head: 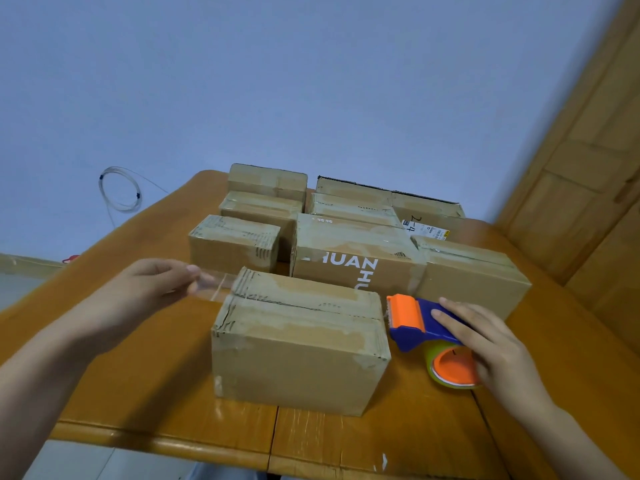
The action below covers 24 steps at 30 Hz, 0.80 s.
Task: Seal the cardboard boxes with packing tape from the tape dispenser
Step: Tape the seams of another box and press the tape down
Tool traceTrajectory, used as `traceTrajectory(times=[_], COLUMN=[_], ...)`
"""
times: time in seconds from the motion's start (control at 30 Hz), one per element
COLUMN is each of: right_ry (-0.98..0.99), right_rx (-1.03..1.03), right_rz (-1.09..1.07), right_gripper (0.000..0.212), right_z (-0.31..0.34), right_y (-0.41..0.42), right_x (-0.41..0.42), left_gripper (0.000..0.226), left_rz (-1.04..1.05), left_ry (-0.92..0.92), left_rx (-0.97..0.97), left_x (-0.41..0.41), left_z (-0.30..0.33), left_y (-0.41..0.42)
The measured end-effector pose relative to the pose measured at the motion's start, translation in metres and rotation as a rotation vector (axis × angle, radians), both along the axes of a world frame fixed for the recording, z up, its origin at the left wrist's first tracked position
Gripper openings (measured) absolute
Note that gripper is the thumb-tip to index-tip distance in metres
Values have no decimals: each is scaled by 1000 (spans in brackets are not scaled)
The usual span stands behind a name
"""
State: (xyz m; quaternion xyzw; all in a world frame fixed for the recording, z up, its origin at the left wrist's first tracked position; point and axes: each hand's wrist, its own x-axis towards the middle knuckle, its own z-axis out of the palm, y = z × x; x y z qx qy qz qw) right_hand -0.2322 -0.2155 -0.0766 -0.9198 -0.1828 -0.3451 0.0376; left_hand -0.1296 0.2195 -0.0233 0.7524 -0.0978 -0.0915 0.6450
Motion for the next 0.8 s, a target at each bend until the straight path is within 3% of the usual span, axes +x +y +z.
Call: traceTrajectory(times=[0.1, 0.23, 0.47, 0.67, 0.8], right_ry=[36, 66, 177, 177, 191], right_rx=[-23, -41, 2, 33, 57], right_rz=[-62, -67, -56, -39, -54], right_gripper=[99, 96, 88, 96, 81], right_z=[-7, -8, -7, -10, -10], right_y=[-3, 0, 2, 10, 17], right_x=[5, 6, 3, 4, 1], left_gripper=[38, 38, 41, 38, 36], left_rz=[37, 70, -46, -14, 55], left_ry=[-43, -29, 107, 20, 16], left_rx=[187, 303, 338, 207, 323], left_x=[4, 11, 11, 6, 2], left_z=[5, -1, -48, -63, -80], left_y=[5, 3, -3, -22, -20])
